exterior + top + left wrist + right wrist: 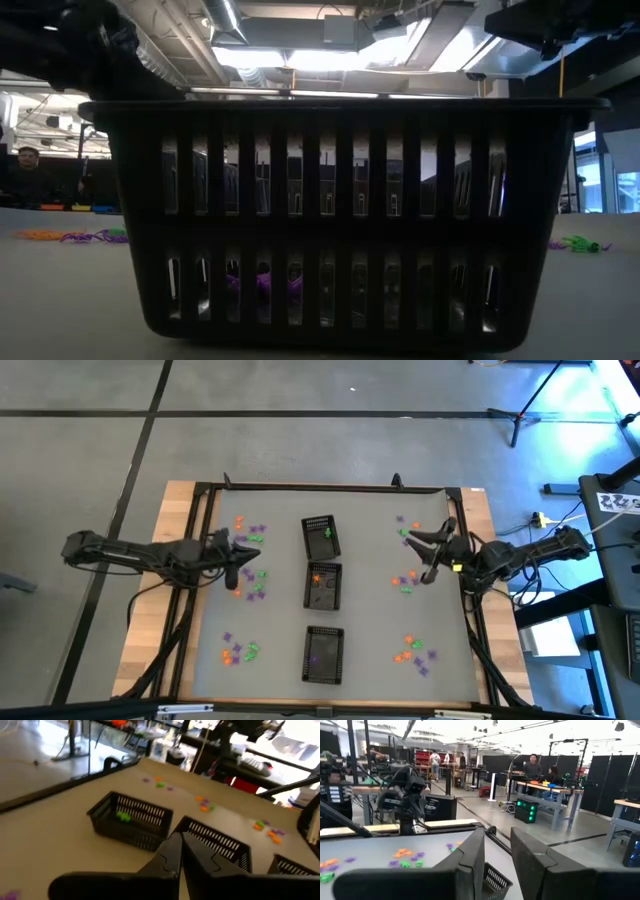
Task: Sort Halloween decoration
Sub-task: Put the green skeleton toy into the top black bin
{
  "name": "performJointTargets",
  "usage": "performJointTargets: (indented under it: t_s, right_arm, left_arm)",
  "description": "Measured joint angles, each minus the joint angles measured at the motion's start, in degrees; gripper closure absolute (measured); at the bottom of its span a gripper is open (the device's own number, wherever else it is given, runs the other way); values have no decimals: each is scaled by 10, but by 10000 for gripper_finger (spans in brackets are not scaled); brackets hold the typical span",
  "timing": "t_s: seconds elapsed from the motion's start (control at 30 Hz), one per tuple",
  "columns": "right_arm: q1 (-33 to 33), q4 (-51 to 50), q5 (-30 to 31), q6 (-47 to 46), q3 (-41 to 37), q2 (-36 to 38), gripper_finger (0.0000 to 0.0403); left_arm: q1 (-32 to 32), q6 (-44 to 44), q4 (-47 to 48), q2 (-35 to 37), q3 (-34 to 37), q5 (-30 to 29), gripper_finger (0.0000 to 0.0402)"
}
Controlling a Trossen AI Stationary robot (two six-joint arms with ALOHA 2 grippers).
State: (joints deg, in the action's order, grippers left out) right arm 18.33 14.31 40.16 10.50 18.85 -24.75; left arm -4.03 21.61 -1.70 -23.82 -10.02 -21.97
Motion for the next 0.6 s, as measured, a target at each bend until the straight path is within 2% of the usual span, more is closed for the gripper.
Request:
performJointTargets:
  t_s: [0.23, 0.37, 0.6]
  right_arm:
    - [0, -26, 2, -1, 0, 0, 311]
    - [0, -40, 2, -1, 0, 0, 311]
    - [0, -56, 2, -1, 0, 0, 311]
  left_arm:
    - [0, 8, 1, -65, 0, -49, 395]
    - [7, 23, 7, -90, -1, -55, 395]
    - [73, 52, 142, -155, -57, -74, 394]
